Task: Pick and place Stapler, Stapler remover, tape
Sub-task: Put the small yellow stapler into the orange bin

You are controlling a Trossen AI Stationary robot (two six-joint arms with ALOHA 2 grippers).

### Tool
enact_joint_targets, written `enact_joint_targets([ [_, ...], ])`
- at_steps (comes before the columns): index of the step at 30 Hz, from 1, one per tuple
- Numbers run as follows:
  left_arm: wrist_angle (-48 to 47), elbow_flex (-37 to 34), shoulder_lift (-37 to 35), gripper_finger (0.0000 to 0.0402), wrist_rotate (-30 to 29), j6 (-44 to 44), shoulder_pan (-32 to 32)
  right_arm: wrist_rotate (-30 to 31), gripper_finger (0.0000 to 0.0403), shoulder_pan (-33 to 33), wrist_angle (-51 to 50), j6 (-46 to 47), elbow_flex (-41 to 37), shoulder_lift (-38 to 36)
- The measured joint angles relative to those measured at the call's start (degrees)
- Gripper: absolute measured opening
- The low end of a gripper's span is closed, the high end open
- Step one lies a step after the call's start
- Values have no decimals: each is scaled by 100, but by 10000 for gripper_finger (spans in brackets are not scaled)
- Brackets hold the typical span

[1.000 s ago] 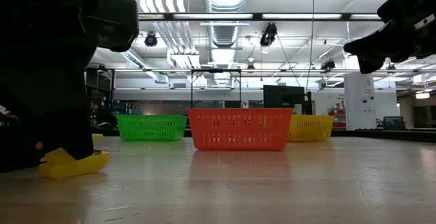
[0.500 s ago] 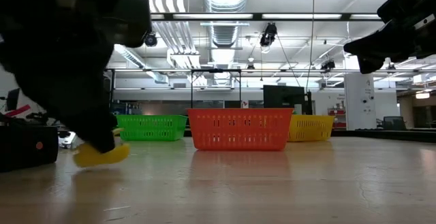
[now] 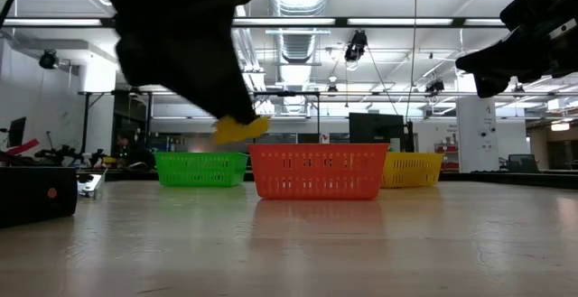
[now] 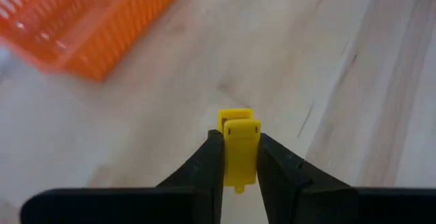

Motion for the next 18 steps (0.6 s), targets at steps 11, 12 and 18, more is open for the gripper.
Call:
enact_joint_targets([
  [11,-11,447,0,79,-85,950,367,0,8,2,0,0,0,0],
  [12,-7,496,-2,75,-83,1029,389,0,9,2,0,0,0,0],
  [18,-9,677,-9,80,-102,1438,577,0,8,2,0,0,0,0],
])
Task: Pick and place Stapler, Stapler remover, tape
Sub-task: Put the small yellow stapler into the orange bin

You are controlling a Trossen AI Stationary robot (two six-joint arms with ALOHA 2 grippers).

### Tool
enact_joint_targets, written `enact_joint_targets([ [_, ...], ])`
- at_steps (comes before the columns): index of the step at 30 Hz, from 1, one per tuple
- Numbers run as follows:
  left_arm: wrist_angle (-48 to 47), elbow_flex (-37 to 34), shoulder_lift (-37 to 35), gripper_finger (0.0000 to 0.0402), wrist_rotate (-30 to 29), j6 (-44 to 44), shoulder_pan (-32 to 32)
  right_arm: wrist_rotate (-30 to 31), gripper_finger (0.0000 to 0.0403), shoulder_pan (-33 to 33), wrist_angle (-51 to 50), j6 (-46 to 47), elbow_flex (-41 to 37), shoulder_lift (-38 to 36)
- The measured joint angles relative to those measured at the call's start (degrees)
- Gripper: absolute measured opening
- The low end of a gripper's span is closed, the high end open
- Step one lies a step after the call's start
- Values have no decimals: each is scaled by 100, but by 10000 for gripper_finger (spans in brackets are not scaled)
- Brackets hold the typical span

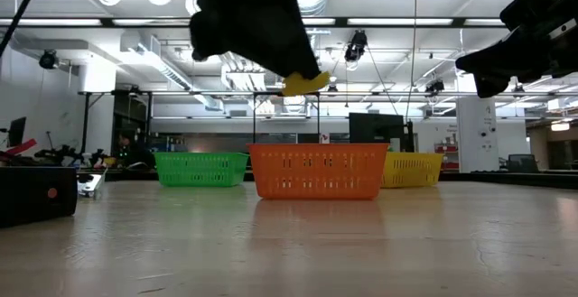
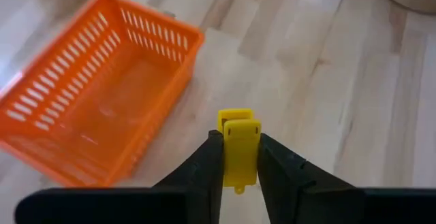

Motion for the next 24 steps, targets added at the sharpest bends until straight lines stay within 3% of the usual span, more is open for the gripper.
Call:
enact_joint_targets([
  [8,0,126,0,79,-6,391,163,0,8,0,0,0,0,0],
  [24,-266,116,0,83,-683,959,725,2,8,-1,0,0,0,0],
])
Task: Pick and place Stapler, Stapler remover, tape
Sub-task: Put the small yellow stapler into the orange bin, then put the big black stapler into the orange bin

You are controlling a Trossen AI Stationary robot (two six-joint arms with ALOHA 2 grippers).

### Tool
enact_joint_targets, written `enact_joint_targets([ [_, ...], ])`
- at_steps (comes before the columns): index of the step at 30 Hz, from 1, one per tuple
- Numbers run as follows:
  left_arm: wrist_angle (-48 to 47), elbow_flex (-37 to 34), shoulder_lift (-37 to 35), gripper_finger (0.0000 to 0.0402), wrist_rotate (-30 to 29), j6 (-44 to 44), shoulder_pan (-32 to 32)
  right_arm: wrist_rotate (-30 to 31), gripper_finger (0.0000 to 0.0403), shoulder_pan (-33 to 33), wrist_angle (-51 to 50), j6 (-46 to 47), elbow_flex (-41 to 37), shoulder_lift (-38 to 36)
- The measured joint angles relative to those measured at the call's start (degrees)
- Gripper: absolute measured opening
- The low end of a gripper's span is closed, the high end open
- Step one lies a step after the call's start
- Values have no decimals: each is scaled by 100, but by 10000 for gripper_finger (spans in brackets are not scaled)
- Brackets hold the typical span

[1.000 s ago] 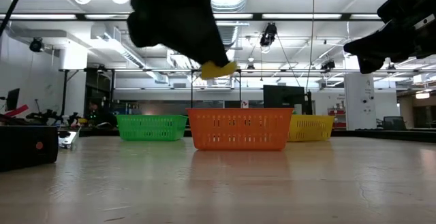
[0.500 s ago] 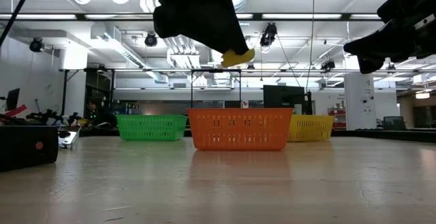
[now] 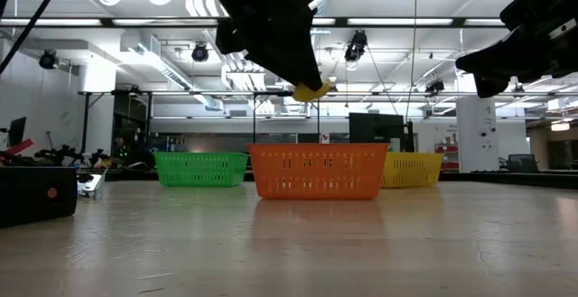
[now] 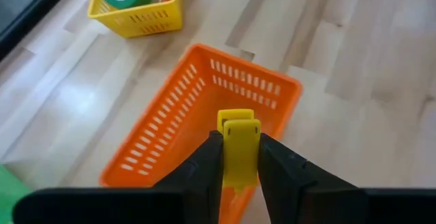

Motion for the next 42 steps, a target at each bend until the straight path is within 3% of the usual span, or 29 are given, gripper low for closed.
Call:
enact_joint_targets([
  [16,207,-653,-2,92,-140,-62,564,0,8,0,0,0,0,0],
  [27,693,-993,-2,67,456,-148,630,0,9,2,0,0,0,0],
  [33,390,-936,-153,73,1028,-620,154,0,8,0,0,0,0,0],
  [42,-655,-997,-582,133,1064,-2783,-1143,0,8,1,2,0,0,0],
])
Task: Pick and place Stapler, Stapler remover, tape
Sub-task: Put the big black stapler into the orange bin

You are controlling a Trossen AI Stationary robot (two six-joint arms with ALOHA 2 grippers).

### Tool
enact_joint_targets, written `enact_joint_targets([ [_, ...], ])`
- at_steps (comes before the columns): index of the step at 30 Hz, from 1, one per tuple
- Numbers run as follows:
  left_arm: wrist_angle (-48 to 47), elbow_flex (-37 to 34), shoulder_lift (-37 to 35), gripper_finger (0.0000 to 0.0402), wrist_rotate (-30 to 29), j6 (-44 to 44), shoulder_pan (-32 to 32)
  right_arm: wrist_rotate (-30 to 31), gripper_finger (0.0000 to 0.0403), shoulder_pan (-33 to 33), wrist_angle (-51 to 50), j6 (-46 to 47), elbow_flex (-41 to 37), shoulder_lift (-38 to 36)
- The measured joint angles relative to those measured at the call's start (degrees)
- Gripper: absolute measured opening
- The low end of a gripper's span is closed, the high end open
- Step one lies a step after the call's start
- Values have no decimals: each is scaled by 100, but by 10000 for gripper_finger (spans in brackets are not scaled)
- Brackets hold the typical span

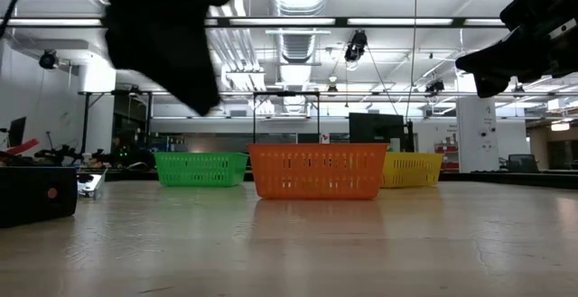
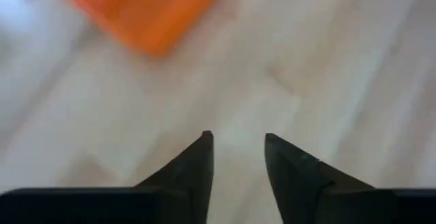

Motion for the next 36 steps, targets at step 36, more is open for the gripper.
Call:
enact_joint_targets([
  [36,-1159,-470,58,190,790,-2818,-986,-2,8,-1,-1,0,0,0],
])
